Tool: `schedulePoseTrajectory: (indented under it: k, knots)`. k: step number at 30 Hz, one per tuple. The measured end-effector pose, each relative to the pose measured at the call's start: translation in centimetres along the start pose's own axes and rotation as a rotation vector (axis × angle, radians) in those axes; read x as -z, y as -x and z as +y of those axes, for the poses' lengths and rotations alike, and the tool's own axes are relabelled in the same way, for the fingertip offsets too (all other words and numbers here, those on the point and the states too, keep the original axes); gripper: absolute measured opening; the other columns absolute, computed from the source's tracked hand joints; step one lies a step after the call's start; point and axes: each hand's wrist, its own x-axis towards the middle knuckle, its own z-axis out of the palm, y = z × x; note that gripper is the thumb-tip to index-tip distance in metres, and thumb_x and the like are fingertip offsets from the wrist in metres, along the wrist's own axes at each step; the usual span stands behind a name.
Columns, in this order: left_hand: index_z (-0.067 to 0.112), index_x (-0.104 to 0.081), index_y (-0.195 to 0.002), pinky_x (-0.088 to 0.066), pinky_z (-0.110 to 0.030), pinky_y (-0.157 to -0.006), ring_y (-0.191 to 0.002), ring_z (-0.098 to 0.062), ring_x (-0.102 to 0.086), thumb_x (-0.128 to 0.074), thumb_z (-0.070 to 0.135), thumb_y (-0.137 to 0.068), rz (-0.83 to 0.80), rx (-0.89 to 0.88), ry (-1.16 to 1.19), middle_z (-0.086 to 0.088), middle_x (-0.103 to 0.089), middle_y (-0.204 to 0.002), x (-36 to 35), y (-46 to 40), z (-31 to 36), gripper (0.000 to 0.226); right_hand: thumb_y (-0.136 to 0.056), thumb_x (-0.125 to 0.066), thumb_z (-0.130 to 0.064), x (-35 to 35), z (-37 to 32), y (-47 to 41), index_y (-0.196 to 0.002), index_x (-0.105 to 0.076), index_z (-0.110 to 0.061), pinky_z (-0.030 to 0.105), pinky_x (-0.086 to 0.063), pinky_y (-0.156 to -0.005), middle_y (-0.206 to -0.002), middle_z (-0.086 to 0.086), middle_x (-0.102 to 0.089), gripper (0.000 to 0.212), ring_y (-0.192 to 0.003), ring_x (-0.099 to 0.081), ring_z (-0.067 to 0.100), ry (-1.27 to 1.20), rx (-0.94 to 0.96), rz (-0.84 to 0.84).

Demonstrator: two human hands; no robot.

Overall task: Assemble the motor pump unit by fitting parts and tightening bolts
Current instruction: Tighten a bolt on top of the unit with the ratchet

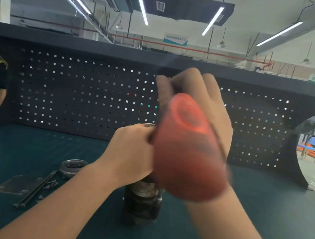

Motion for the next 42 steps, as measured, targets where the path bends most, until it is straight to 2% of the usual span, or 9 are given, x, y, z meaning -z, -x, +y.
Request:
schedulePoseTrajectory:
  k: [3, 8, 13, 17, 23, 28, 32, 37, 42]
  knots:
    - [0.04, -0.047, -0.073, -0.019, -0.014, -0.051, -0.065, -0.011, -0.044, -0.042, 0.053, -0.093, 0.084, -0.135, -0.05, 0.017, -0.042, -0.057, 0.3, -0.3, 0.4, 0.024, -0.095, -0.045, -0.041, 0.3, 2.2, -0.4, -0.076, -0.045, -0.036, 0.02, -0.035, -0.061, -0.072, -0.015, -0.046, 0.019, -0.066, -0.044, -0.001, -0.411, -0.076, 0.014]
    - [0.054, -0.059, -0.115, -0.025, -0.008, -0.063, -0.104, 0.003, -0.056, -0.019, 0.07, -0.09, 0.057, -0.148, -0.004, 0.038, -0.059, -0.116, 0.1, -0.5, 0.2, 0.05, -0.097, -0.054, -0.025, 0.1, 5.6, -1.1, -0.082, -0.058, -0.018, 0.023, -0.037, -0.052, -0.058, -0.009, -0.053, 0.017, -0.053, -0.048, 0.009, -1.121, -0.702, 0.08]
    - [0.058, -0.053, -0.093, -0.028, -0.014, -0.055, -0.079, 0.001, -0.055, -0.017, 0.072, -0.083, 0.109, -0.126, -0.007, 0.032, -0.061, -0.084, 0.0, -0.5, 0.5, 0.039, -0.094, -0.056, -0.022, 0.3, 4.4, -0.9, -0.076, -0.046, -0.026, 0.022, -0.038, -0.055, -0.061, -0.007, -0.046, 0.021, -0.055, -0.047, 0.009, -0.577, -0.209, 0.149]
    - [0.038, -0.032, -0.054, -0.015, -0.005, -0.046, -0.039, 0.007, -0.027, -0.059, 0.034, -0.074, 0.184, -0.108, -0.016, 0.019, -0.023, -0.042, 0.2, -0.2, 0.8, 0.034, -0.09, -0.062, -0.023, -0.7, 1.6, -0.4, -0.072, -0.05, -0.01, 0.029, -0.042, -0.047, -0.065, -0.006, -0.042, 0.026, -0.053, -0.039, 0.013, -0.208, 0.071, 0.133]
    - [0.029, -0.011, -0.047, -0.012, -0.018, -0.048, -0.044, 0.005, -0.014, -0.021, 0.043, -0.069, 0.151, -0.126, 0.07, 0.016, -0.011, -0.041, 0.1, -0.4, 1.0, 0.029, -0.084, -0.067, -0.024, -1.8, 1.5, -1.0, -0.071, -0.055, -0.005, 0.037, -0.045, -0.047, -0.06, -0.005, -0.051, 0.026, -0.055, -0.047, 0.021, -0.238, 0.084, 0.159]
    - [0.072, -0.05, -0.079, -0.032, -0.023, -0.056, -0.072, -0.012, -0.061, -0.035, 0.063, -0.088, 0.049, -0.07, 0.04, 0.021, -0.059, -0.062, -0.5, -1.4, 0.2, 0.019, -0.092, -0.06, -0.017, -1.1, 4.5, -1.0, -0.077, -0.054, -0.021, 0.02, -0.041, -0.054, -0.057, -0.015, -0.05, 0.017, -0.054, -0.049, 0.004, -0.747, -0.284, 0.209]
    - [0.056, -0.06, -0.104, -0.042, -0.024, -0.067, -0.087, -0.007, -0.063, -0.033, 0.069, -0.08, 0.094, -0.014, 0.023, 0.023, -0.071, -0.088, -1.0, -1.3, 0.1, 0.039, -0.098, -0.054, -0.023, -1.0, 6.2, -1.9, -0.082, -0.052, -0.016, 0.021, -0.031, -0.046, -0.053, -0.007, -0.046, 0.018, -0.046, -0.042, 0.007, -1.393, -1.015, 0.18]
    - [0.034, -0.055, -0.07, -0.036, -0.029, -0.058, -0.06, -0.014, -0.052, -0.027, 0.066, -0.08, 0.101, 0.008, 0.023, 0.014, -0.054, -0.056, -0.7, -1.1, 0.7, 0.043, -0.093, -0.057, -0.01, -1.5, 2.6, -1.2, -0.084, -0.055, -0.019, 0.02, -0.043, -0.066, -0.079, 0.002, -0.056, 0.013, -0.069, -0.052, 0.01, -0.909, -0.469, 0.394]
    - [0.023, -0.035, -0.061, -0.046, -0.023, -0.058, -0.063, -0.02, -0.055, -0.059, 0.013, -0.085, 0.033, 0.149, 0.076, 0.003, -0.051, -0.061, -1.3, -1.0, 0.2, 0.035, -0.077, -0.065, 0.001, -2.9, 0.4, 0.1, -0.08, -0.067, -0.001, 0.028, -0.038, -0.053, -0.091, 0.014, -0.052, 0.004, -0.071, -0.05, 0.024, -0.164, 0.034, 0.129]
